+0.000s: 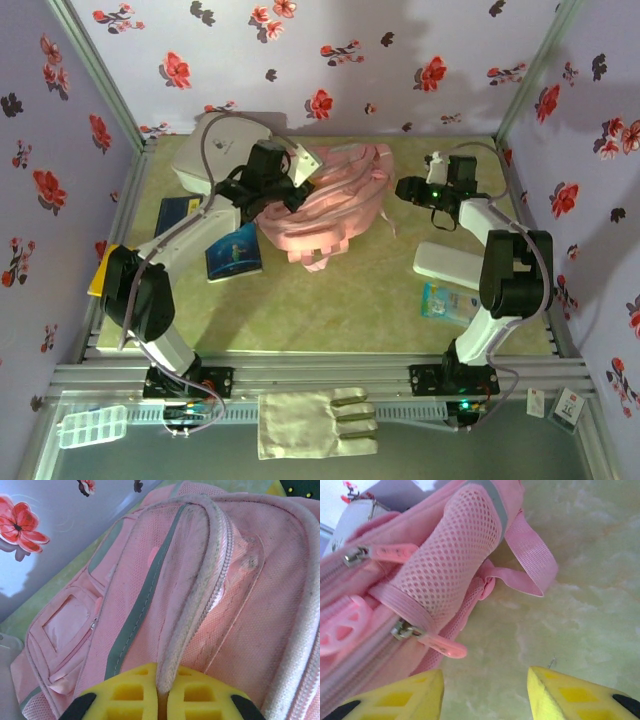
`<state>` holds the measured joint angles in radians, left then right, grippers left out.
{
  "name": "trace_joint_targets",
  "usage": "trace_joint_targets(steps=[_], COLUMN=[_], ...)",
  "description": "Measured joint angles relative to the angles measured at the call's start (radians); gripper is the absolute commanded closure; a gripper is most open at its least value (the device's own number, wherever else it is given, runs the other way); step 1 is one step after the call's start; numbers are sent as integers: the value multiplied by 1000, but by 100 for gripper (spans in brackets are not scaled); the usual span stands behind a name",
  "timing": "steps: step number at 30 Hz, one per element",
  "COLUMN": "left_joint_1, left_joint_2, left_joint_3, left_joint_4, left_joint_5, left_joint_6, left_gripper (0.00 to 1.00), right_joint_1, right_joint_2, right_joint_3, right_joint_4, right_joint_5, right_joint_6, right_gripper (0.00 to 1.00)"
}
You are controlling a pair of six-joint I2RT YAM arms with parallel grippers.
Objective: Pack the student bag
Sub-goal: Unzip the student bag at the center of the table.
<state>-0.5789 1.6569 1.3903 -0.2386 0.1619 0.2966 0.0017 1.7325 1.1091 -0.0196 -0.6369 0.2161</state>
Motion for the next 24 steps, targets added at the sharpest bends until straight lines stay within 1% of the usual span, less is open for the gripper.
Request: trace_joint_targets(steps=[3,5,10,14,19,24], left_joint_1=[2,2,3,3,3,3], left_joint_2=[-1,-1,-1,-1,-1,-1], left_joint_3=[0,0,0,0,0,0], left_joint_4=[-1,-2,-9,-10,-10,-13], left_joint_5=[7,9,19,23,23,27], left_joint_6=[-1,-1,-1,-1,-1,-2], left_gripper=[100,100,100,100,100,100], right_joint_1=[0,1,10,12,18,24], right_joint_2=[2,7,60,108,116,124], right_joint_3=[0,0,8,41,69,113], right_joint_4=[-12,-11,-4,-7,-23,-62], right_joint_5=[-12,-23,-59,-82,-129,-155], right_joint_6=[-62,-94,-172,-206,-248,-299], right_gripper=[52,55,57,55,53,62])
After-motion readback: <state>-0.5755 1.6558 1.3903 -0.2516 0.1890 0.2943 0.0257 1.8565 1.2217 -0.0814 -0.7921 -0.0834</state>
